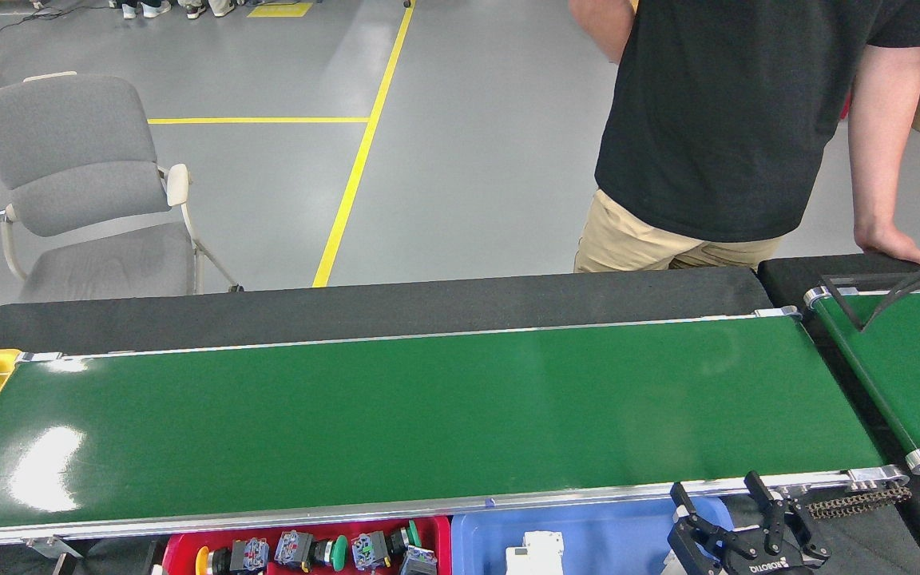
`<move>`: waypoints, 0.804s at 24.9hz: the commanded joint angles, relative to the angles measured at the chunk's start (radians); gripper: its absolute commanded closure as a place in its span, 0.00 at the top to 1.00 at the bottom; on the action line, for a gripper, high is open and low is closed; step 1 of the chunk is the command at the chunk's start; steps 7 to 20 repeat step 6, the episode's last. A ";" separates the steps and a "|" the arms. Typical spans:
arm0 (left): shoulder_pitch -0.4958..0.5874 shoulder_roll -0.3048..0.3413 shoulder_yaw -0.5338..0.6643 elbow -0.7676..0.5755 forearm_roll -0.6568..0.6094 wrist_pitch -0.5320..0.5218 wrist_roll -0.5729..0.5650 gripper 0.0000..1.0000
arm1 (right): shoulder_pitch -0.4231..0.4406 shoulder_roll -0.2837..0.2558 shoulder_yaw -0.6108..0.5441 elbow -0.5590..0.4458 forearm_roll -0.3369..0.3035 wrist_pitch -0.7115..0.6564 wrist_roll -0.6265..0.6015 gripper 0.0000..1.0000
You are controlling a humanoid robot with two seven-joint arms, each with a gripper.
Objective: Pick switch part from conveyor to tray
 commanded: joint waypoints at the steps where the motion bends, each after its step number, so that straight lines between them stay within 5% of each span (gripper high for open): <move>1: 0.002 0.028 0.001 -0.019 0.019 -0.016 0.009 1.00 | 0.005 0.010 -0.002 -0.016 -0.001 -0.003 -0.007 0.98; 6: 0.036 0.085 0.001 -0.019 0.092 -0.048 0.009 1.00 | 0.034 0.027 -0.002 -0.020 -0.001 -0.004 -0.008 0.98; 20: 0.036 0.085 0.001 -0.019 0.092 -0.048 0.009 1.00 | 0.034 0.027 -0.002 -0.020 -0.001 -0.004 -0.008 0.98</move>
